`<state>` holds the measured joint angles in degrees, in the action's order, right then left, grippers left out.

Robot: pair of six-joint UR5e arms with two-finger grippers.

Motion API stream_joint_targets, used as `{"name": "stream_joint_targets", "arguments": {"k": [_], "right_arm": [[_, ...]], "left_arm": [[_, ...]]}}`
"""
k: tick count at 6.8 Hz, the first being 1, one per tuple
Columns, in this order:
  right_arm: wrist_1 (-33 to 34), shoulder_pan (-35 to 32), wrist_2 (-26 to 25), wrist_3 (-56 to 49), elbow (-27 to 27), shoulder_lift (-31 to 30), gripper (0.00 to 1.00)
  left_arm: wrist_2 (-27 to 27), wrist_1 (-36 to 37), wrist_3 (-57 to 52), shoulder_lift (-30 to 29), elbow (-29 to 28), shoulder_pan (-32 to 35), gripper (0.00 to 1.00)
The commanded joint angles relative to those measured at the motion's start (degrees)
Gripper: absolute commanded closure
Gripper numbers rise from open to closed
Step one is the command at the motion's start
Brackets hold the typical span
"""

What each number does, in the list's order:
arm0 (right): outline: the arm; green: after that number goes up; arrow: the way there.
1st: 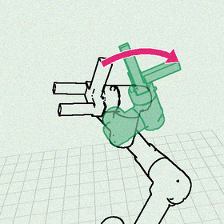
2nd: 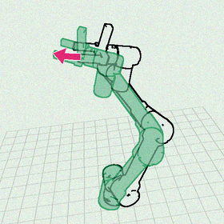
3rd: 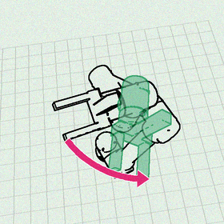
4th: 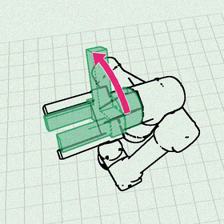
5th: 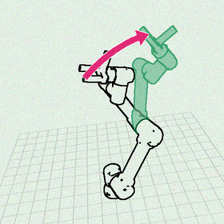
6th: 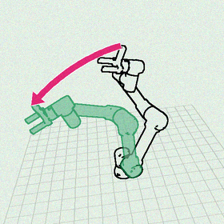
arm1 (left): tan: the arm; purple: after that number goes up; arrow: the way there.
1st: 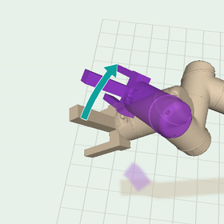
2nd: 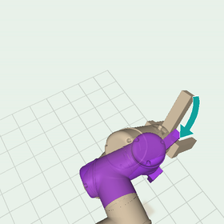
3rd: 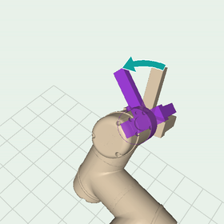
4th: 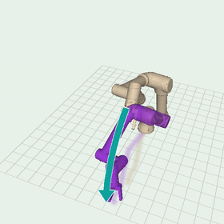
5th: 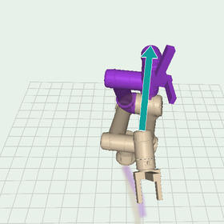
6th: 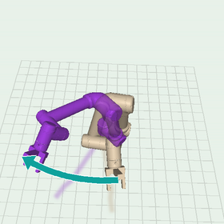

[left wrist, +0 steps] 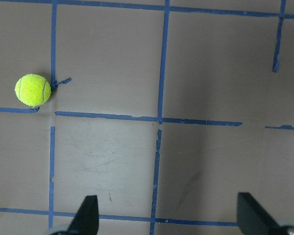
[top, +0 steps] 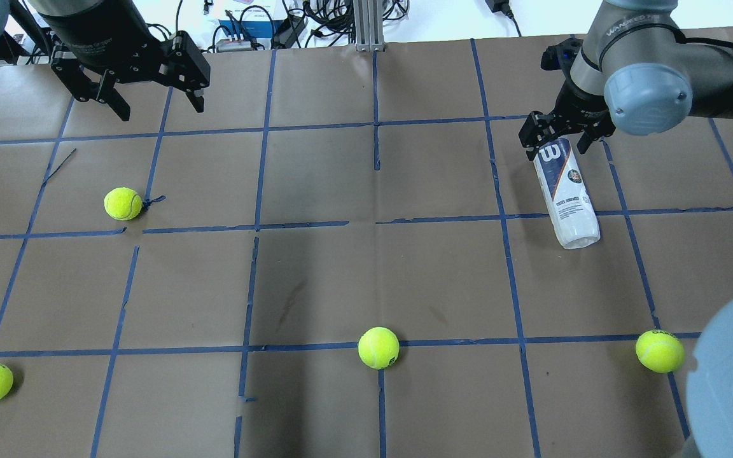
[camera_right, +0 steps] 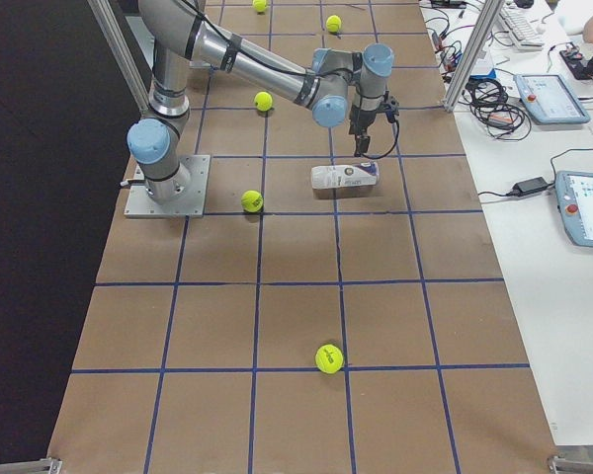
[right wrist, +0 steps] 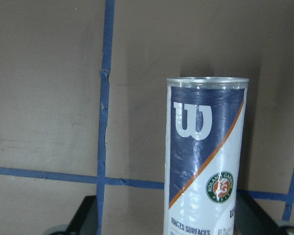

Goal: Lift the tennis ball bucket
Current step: 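Lower the right gripper around the can's top end and close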

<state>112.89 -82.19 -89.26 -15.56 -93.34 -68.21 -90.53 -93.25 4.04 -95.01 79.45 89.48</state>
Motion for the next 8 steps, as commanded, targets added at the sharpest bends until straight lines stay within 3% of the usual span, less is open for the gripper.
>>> {"name": "stream_joint_targets", "arguments": {"k": [1,5,8], "right_arm": [[1.88,0.63,-1.25,-4.99,-0.08,0.98,0.00],[4.18,2.91,-1.00,-4.83,-0.35,4.49,0.00],[7.15,3.18,-0.39,-3.69,-3.50,5.19,0.00]], "left_arm": [[0.00,0.00,0.00,0.00,0.00,-0.01,0.00],[0.00,0.00,0.00,0.00,0.00,-0.01,0.00],[0.00,0.00,0.00,0.00,0.00,0.08,0.00]]}}
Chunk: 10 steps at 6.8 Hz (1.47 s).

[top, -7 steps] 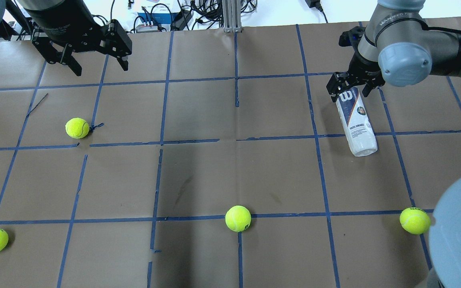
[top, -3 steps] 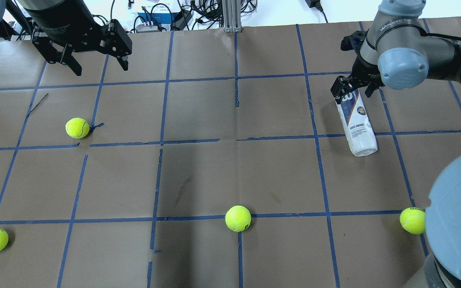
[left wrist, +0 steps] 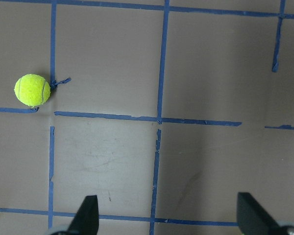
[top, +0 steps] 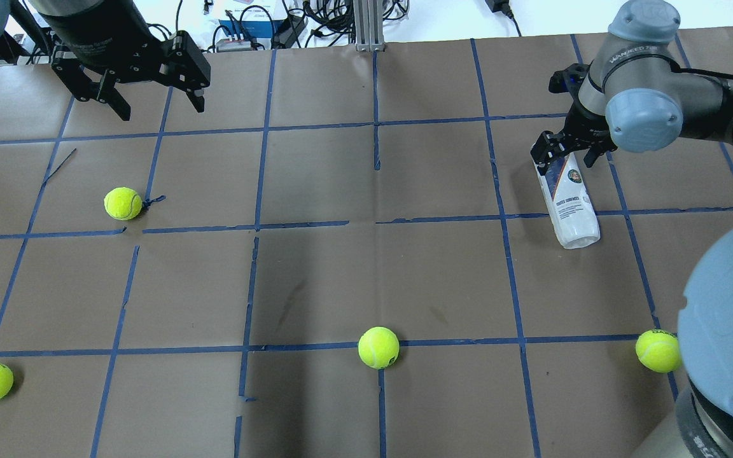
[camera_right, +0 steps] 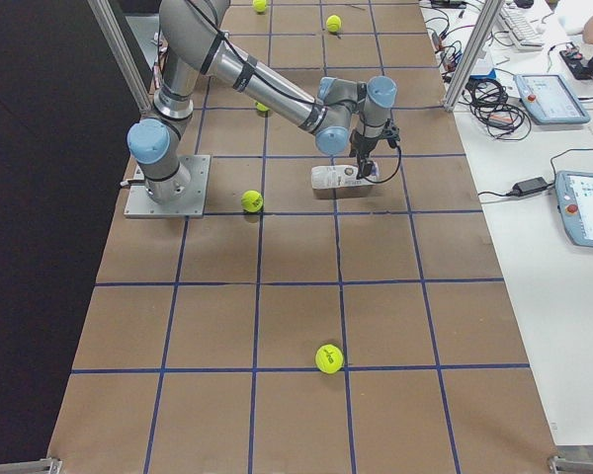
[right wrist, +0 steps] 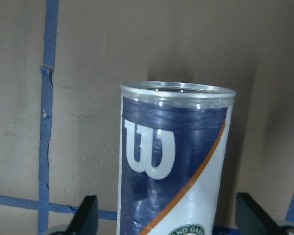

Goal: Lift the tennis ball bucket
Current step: 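Lower the right gripper around the can's top end and close, then lift the can with the right gripper and carry it toward the center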

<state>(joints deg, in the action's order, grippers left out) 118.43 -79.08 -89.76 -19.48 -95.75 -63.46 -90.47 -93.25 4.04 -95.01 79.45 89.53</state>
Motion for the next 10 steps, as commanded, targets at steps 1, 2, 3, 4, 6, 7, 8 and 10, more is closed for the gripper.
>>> {"name": "stream_joint_targets", "arguments": {"k": [1,2,3,4,6,7,8,10], "right_arm": [[1.63,0.07,0.02,0.23,-1.98,0.79,0.00],[1.63,0.16,-0.15,0.23,-3.55,0.79,0.00],[1.63,0.33,-0.24,0.23,-4.70,0.70,0.02],[1.46,0.51,-0.24,0.14,-4.71,0.53,0.15],[0.84,0.51,-0.33,-0.21,-4.02,0.01,0.45],[0.75,0.42,-0.24,-0.12,-3.23,-0.26,0.45],[-0.03,-0.28,-0.77,0.14,-1.48,-0.78,0.42],[-3.63,-7.18,-0.77,-6.31,4.23,-1.66,0.38]], "left_arm": [[-0.06,0.00,0.00,0.00,0.00,0.03,0.00],[0.03,0.00,0.00,0.00,0.00,0.03,0.00],[0.03,0.00,0.00,0.00,0.00,0.03,0.00],[0.03,0.00,0.00,0.09,0.00,0.03,0.00],[0.03,0.00,0.00,0.09,0.00,0.03,0.00],[-0.06,0.00,0.00,0.09,0.00,0.03,0.00],[-0.06,0.00,0.00,0.09,0.00,0.03,0.00],[-0.06,0.00,0.00,0.09,0.00,0.03,0.00]]}}
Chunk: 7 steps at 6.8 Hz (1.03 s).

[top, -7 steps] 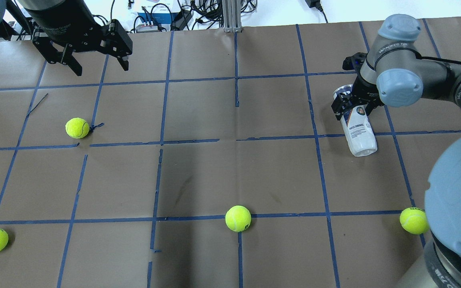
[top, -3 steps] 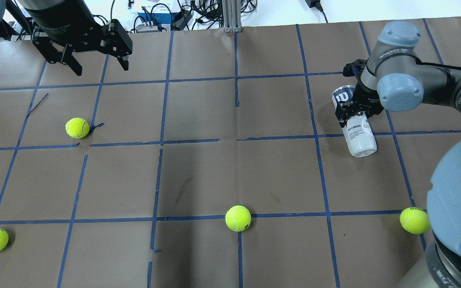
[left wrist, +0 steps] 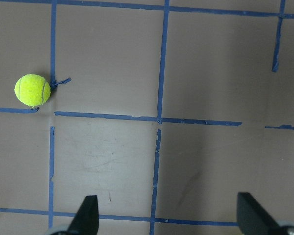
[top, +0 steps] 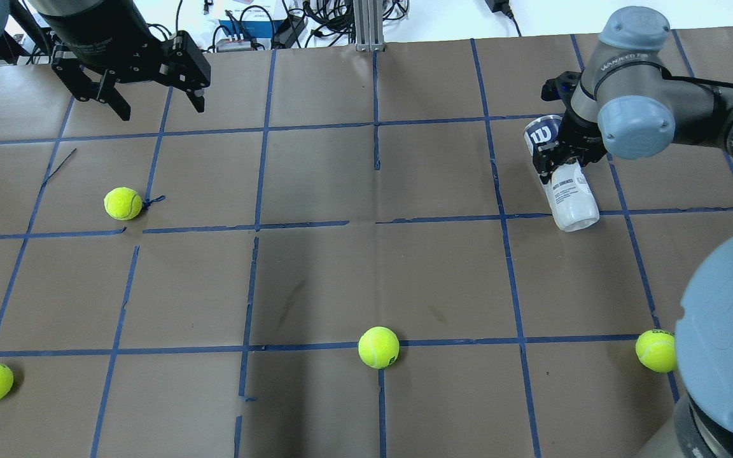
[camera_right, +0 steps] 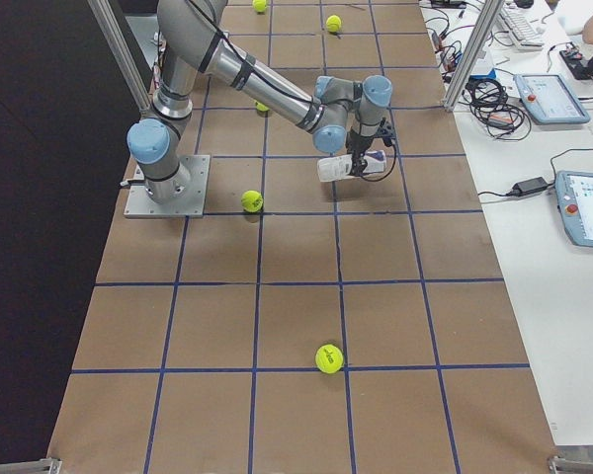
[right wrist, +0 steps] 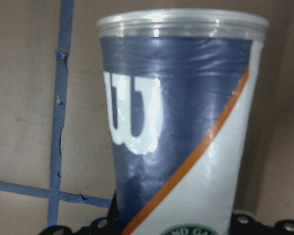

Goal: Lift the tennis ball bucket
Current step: 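Lift the can with the right gripper and carry it toward the center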

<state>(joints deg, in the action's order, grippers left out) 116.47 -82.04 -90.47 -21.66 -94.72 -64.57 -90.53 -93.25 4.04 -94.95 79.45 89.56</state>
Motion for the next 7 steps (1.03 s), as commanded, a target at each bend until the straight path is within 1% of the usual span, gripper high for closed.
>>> {"name": "stream_joint_targets", "arguments": {"k": [1,2,3,4,5,6,7], "right_arm": [[-1.68,-10.19,0.03,-4.44,6.10,-0.55,0.37],[-0.99,-15.64,-0.06,-5.57,8.47,-0.03,0.37],[-0.54,-18.57,0.29,-11.85,12.06,1.98,0.37],[-0.37,-19.56,0.64,-22.26,15.84,4.52,0.37],[0.16,-20.18,0.47,-31.33,17.45,6.55,0.36],[3.91,-21.49,0.56,-35.34,17.64,8.39,0.35],[8.47,-24.89,0.03,-39.55,17.73,10.67,0.36]], "left_arm": [[0.00,0.00,-0.09,0.03,0.00,0.00,0.00],[0.09,0.00,-0.18,0.03,0.00,0.00,0.00],[0.00,0.00,-0.18,0.03,0.00,0.00,0.00],[0.00,0.00,-0.18,0.03,0.00,0.00,0.00],[0.00,0.00,-0.18,0.03,0.00,0.00,0.00],[0.09,0.00,-0.09,0.03,0.00,-0.09,0.00],[0.09,0.00,-0.09,-0.06,0.00,-0.09,0.00]]}}
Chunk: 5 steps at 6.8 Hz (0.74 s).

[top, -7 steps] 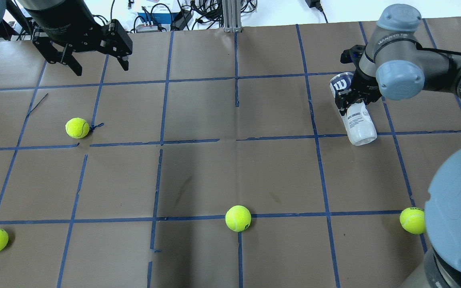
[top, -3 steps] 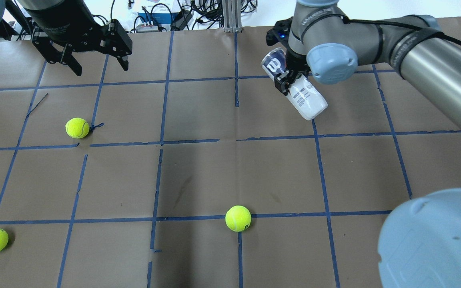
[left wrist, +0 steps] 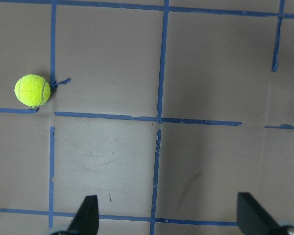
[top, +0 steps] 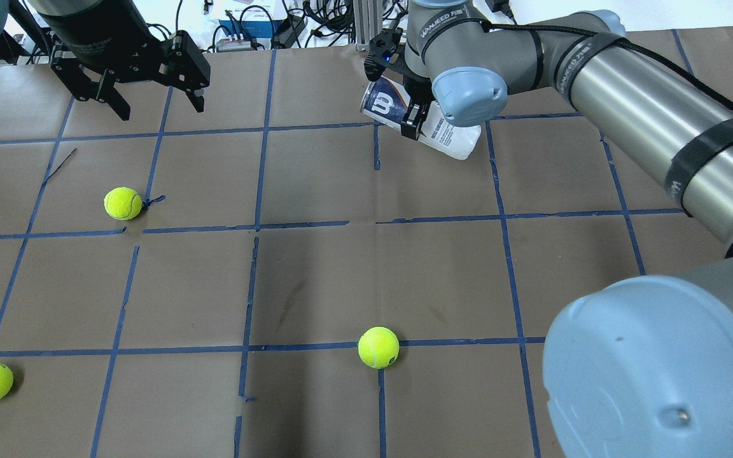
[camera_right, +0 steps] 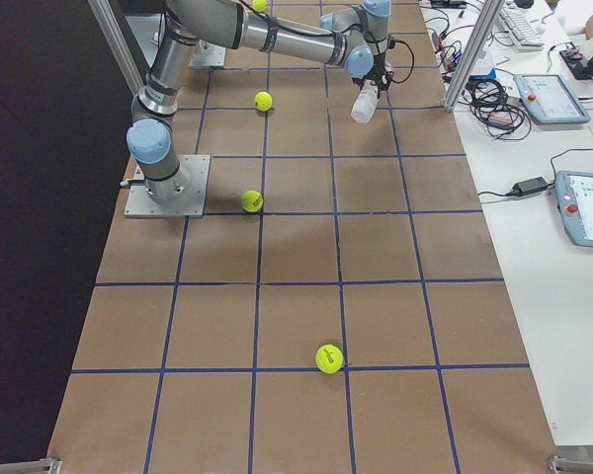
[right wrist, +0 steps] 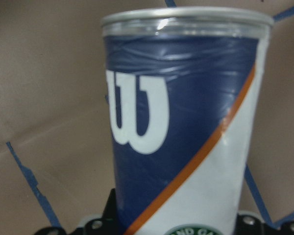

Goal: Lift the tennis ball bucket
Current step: 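Lift the can with the right gripper and carry it toward the center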

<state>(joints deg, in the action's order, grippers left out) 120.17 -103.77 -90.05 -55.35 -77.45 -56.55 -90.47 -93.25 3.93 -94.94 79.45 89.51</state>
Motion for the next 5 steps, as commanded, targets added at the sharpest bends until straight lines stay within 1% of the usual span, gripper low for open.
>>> {"name": "stream_joint_targets", "arguments": {"k": [1,3,4,5], "right_arm": [[8.46,-4.41,-0.39,-10.60,0.46,4.42,0.36],[11.65,-4.95,-0.39,-13.97,0.37,7.41,0.34],[11.66,-4.95,-0.48,-14.25,0.02,7.94,0.26],[11.92,-4.95,-0.30,-14.17,0.02,8.65,0.05]], "left_arm": [[0.03,0.00,0.03,0.02,0.00,-0.03,0.00],[-0.05,0.09,0.12,-0.07,0.00,0.05,0.00],[-0.06,0.00,0.12,-0.07,0.09,-0.03,0.00],[-0.23,0.00,0.12,-0.07,0.44,-0.12,0.00]]}}
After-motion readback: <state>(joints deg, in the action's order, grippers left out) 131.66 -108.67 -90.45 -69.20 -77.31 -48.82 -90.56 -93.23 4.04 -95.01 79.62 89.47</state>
